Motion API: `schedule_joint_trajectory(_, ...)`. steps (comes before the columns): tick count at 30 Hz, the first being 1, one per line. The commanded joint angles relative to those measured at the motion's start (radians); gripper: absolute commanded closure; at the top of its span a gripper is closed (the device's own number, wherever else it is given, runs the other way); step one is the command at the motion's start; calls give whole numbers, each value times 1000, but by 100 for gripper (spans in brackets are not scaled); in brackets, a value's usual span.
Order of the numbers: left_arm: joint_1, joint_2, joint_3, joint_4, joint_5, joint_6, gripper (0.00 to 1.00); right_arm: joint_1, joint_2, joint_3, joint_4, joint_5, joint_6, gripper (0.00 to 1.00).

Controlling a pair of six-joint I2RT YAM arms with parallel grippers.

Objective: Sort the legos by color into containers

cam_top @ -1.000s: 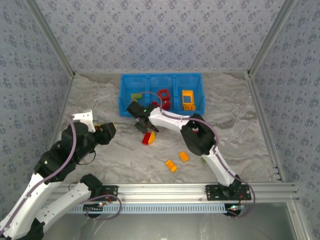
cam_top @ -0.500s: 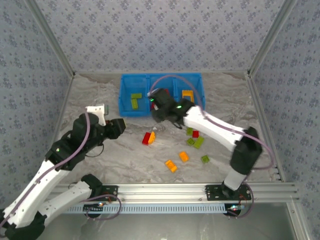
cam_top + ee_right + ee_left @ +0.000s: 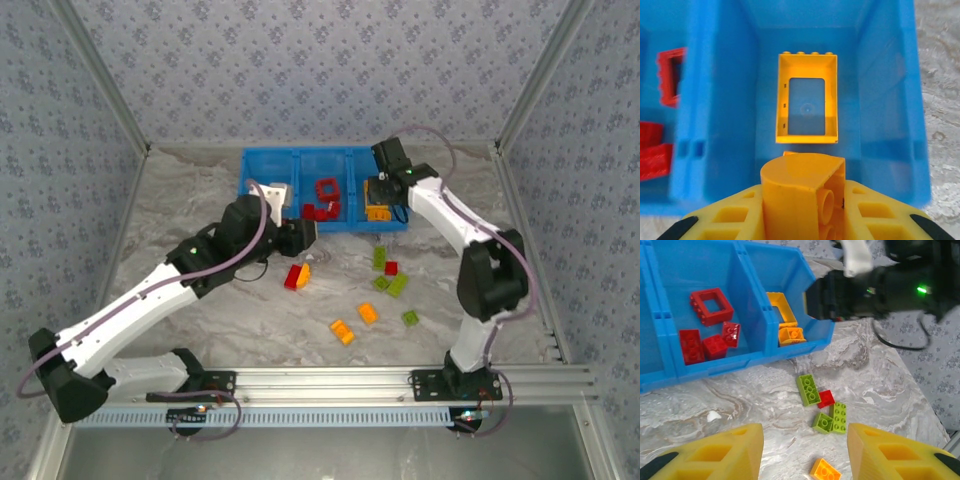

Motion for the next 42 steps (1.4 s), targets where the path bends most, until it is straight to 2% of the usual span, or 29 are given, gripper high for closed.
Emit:
schedule_joint_trajectory(1, -17, 4, 44, 67, 3, 20, 52, -20, 90, 119, -74, 10, 33, 67)
schedule_joint_trajectory(6, -22, -4, 29, 67, -1, 18, 52, -5, 240, 290, -223, 176, 43, 66)
schedule_joint_trajectory(13, -22, -20, 23, 58, -10, 24, 52, 27, 349, 373, -332, 338, 65, 62)
schedule_joint_trajectory(21, -22, -26, 31, 46, -7, 30, 52, 30, 397, 374, -361, 365, 109, 57)
schedule_joint_trajectory(28, -22, -34, 24, 44, -12, 28, 52, 36, 402, 388, -372, 362, 130, 40)
schedule_joint_trajectory(30, -23, -34, 19, 42, -15, 26, 52, 41, 387, 388, -367, 365, 130, 38)
schedule_joint_trajectory(36, -22, -16, 11, -41, -68, 6, 53, 60, 300, 393, -360, 357, 143, 40)
schedule_joint_trajectory(42, -22, -12, -81, -153, -113, -32, 54, 75, 158, 375, -350, 361, 168, 46)
